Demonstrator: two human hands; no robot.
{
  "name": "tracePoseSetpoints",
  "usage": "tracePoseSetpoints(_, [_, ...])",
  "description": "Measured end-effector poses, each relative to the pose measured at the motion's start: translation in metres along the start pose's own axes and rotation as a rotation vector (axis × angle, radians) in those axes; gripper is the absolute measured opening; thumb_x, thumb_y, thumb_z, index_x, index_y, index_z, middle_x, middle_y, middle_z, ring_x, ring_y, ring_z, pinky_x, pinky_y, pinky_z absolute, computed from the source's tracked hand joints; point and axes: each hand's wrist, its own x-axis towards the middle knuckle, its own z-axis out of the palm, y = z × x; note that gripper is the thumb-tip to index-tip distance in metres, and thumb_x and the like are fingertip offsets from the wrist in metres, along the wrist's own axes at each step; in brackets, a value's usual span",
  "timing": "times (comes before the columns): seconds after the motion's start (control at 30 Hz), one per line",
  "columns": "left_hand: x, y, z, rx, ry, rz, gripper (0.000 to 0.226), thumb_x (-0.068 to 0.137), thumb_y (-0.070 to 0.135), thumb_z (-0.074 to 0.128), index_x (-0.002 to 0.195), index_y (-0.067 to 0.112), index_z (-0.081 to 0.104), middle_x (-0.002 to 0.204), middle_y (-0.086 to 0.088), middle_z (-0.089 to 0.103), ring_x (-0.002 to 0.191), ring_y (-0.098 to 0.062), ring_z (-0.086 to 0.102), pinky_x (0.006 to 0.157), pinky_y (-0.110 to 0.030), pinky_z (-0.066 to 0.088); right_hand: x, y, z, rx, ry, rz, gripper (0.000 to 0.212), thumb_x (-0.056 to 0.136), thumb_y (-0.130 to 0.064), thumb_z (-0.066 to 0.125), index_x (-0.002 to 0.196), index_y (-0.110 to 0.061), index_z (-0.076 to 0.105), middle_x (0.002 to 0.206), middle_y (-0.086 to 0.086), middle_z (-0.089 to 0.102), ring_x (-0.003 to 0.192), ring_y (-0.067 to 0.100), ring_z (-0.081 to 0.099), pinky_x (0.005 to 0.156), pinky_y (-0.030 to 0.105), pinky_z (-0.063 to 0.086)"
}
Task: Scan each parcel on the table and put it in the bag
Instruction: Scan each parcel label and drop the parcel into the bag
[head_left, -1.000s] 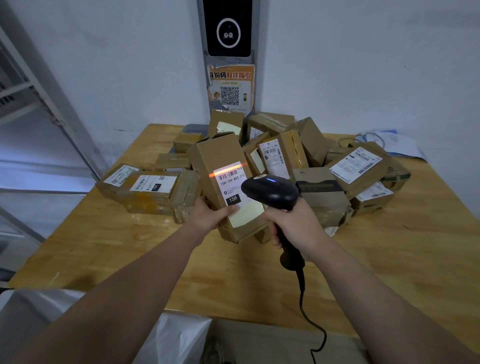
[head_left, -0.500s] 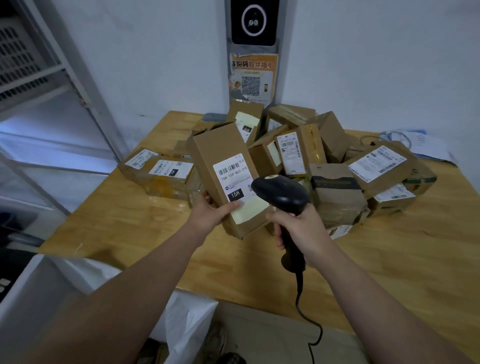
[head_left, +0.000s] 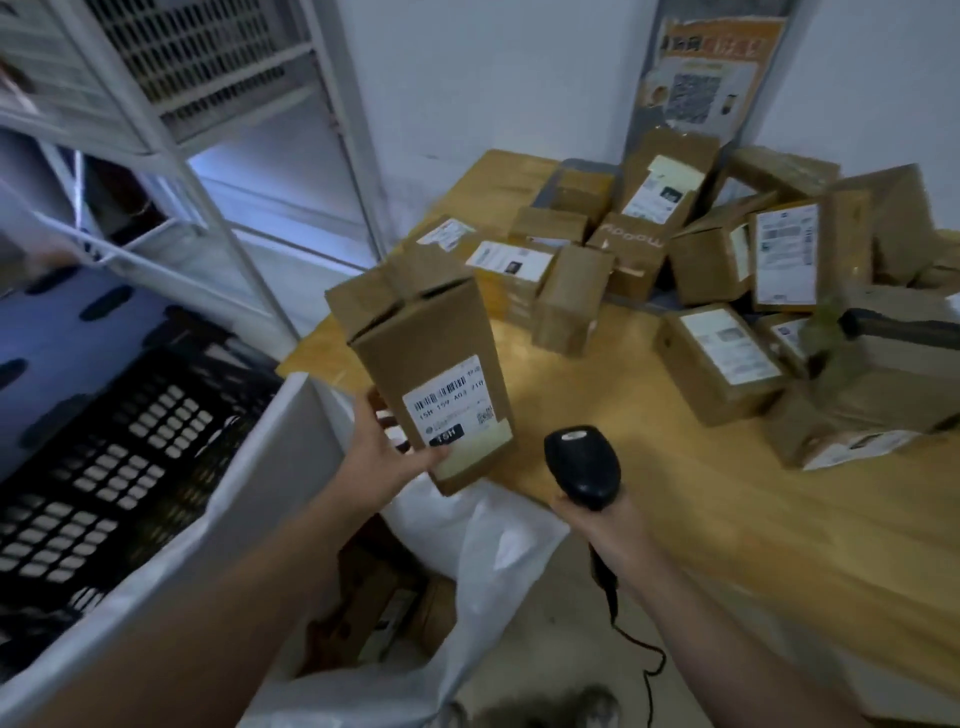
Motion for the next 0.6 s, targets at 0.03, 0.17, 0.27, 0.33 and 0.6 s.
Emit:
tracePoseSetpoints(0.03, [-0.007,-0.016,-0.014,0.032,-0.003,-0.015,0.090,0.071,0.011,0.084,0.130,0.030,0.019,0.119,0.022,0.041,0.109,0.003,0.047,0.089,-0.022,0.047,-0.001,0.014,0.015,-0.038,-0.008,0.034,0.017,0.080,-0.009,0.075,0.073,-0.016,0.061,0.065,-0.002,0.057,0.071,0.017,0.057,0.054,0.018,0.041])
tracePoseSetpoints(0.17, [-0.035,-0.068,-0.051,0.105,-0.036,-0.098,0.095,0.068,0.016,0.086,0.133,0.028,0.018,0.117,0.029,0.037,0.108,0.006,0.045,0.095,-0.026,0.046,-0.009,0.072,0.067,-0.250,-0.080,0.164,0.034,0.080,-0.024,0.078,0.107,-0.009,0.065,0.094,0.006,0.066,0.092,0.022,0.063,0.070,0.024,0.049])
tracePoseSetpoints(0.27, [-0.044,-0.097,-0.068,0.117,-0.072,-0.112,0.098,0.067,0.023,0.087,0.140,0.020,0.020,0.126,0.025,0.039,0.120,0.000,0.045,0.099,-0.030,0.047,-0.017,0.101,0.103,-0.325,-0.014,0.177,0.046,0.076,-0.036,0.081,0.112,-0.012,0.066,0.099,0.008,0.069,0.093,0.024,0.065,0.073,0.032,0.049])
tracePoseSetpoints(0.33, [-0.047,-0.107,-0.075,0.105,-0.070,-0.114,0.102,0.063,0.041,0.088,0.142,0.014,0.028,0.134,0.008,0.047,0.126,-0.008,0.048,0.099,-0.035,0.051,-0.017,0.114,0.127,-0.363,-0.009,0.218,0.058,0.074,-0.045,0.080,0.120,-0.015,0.061,0.108,0.007,0.070,0.099,0.025,0.065,0.072,0.027,0.043])
tracePoseSetpoints(0.6, [-0.067,-0.138,-0.086,0.364,-0.126,-0.060,0.097,0.057,0.070,0.077,0.134,0.019,0.045,0.131,0.009,0.049,0.121,-0.003,0.049,0.093,-0.020,0.049,-0.011,0.131,0.154,-0.439,0.211,0.365,0.033,0.086,-0.002,0.057,0.119,-0.004,0.052,0.087,0.010,0.056,0.079,0.029,0.053,0.053,0.026,0.034])
